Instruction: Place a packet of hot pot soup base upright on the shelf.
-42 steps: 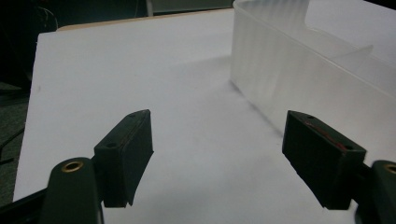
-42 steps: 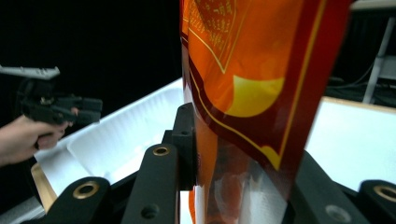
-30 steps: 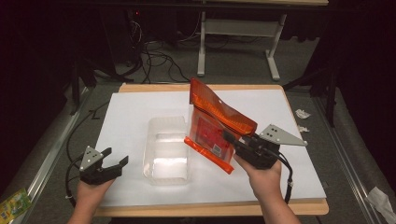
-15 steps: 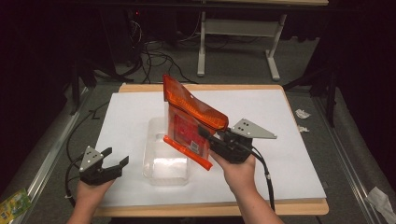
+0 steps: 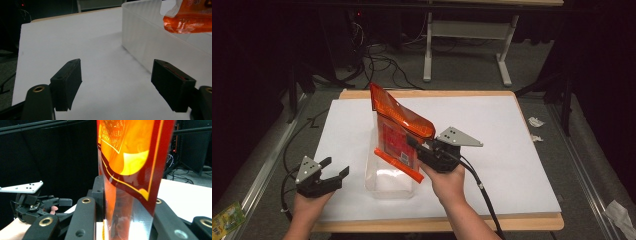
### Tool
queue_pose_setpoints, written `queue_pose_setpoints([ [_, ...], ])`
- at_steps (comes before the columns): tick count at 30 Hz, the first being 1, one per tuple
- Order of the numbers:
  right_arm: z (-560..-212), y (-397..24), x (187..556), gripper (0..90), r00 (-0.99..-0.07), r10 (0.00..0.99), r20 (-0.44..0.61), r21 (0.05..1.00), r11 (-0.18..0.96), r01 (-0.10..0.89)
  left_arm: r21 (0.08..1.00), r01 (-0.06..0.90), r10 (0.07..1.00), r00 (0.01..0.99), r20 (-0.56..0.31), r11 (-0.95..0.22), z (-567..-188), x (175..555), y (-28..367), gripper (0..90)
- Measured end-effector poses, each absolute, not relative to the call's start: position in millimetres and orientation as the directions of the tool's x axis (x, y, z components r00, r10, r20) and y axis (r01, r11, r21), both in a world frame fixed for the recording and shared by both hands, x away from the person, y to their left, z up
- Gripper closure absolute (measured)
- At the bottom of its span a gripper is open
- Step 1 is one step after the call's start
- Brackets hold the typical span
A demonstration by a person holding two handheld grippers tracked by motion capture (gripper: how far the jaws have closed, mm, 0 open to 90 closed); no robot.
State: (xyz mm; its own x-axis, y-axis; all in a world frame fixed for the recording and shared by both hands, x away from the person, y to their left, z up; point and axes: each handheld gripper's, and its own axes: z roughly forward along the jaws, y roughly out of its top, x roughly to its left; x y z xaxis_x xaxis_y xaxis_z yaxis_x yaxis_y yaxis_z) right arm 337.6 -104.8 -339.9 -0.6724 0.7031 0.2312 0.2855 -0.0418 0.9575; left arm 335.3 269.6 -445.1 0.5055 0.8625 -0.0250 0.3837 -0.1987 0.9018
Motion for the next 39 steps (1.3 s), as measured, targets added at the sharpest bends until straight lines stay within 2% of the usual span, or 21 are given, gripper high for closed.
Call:
queue_pose_setpoints([
  [6, -345.5, -97.4, 342.5, 72.6, -0.666, 0.709, 0.232, 0.956, -0.038, 0.292, 0.911, 0.376, 0.858, 0.511, -0.049, -0.172, -441.6, 334.5, 270.7, 25.2],
  [39, -378.4, -74.5, 354.6, 72.5, -0.632, 0.737, 0.24, 0.936, -0.002, 0.353, 0.907, 0.376, 0.857, 0.514, -0.036, -0.187, -443.5, 334.0, 273.2, 25.5],
])
